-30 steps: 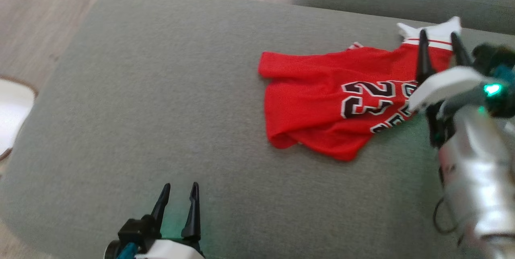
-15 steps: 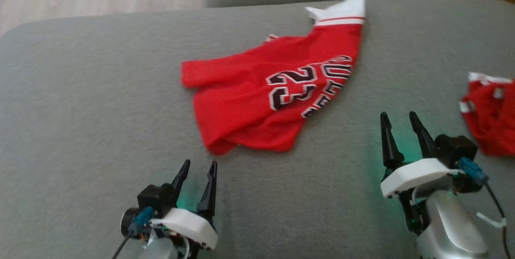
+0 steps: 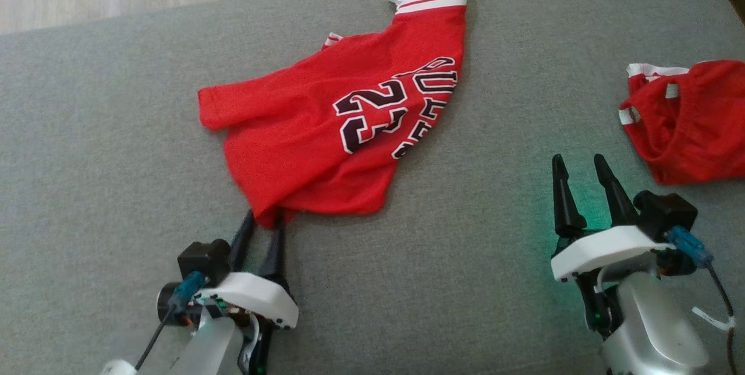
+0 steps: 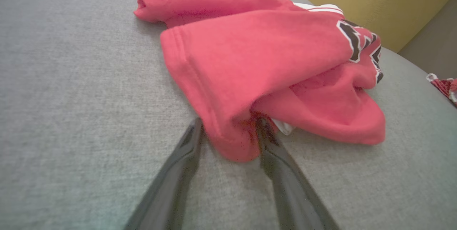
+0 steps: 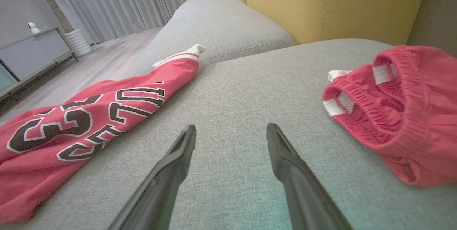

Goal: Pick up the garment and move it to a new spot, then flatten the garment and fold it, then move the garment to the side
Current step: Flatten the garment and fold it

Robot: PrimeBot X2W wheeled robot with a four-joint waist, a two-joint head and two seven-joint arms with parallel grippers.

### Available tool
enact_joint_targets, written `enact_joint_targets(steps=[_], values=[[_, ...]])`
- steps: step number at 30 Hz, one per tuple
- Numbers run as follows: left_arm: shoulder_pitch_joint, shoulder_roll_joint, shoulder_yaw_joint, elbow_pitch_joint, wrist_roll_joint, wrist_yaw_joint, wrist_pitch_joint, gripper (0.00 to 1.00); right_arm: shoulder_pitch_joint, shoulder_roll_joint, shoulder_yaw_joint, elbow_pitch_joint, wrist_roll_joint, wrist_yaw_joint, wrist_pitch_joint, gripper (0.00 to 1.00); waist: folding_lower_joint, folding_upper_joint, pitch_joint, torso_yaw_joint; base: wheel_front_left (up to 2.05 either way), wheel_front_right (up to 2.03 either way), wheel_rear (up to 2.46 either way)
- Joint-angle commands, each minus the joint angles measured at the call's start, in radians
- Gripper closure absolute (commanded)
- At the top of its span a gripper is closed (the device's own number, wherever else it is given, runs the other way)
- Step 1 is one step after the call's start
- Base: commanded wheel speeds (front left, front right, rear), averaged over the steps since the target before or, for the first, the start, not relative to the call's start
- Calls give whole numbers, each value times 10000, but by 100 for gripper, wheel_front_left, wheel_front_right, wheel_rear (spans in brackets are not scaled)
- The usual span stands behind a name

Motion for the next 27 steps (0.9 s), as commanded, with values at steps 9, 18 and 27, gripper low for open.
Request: enact_joint_targets(steps=[9, 18, 27], values=[[327, 54, 842, -2773, 981, -27, -42, 100, 575, 74, -53, -116, 522, -9, -137, 0, -1, 0, -794, 1089, 0, 0, 0], [1402, 54, 831, -5615, 2266, -242, -42, 100, 1295, 75, -37, 194, 1238, -9, -137, 0, -1, 0, -1811, 2610, 0, 0, 0], [1561, 191, 1691, -5801, 2461, -152, -42, 100, 1223, 75, 281, 264, 1439, -9, -137, 0, -1, 0, -1605, 2528, 0, 0, 0]])
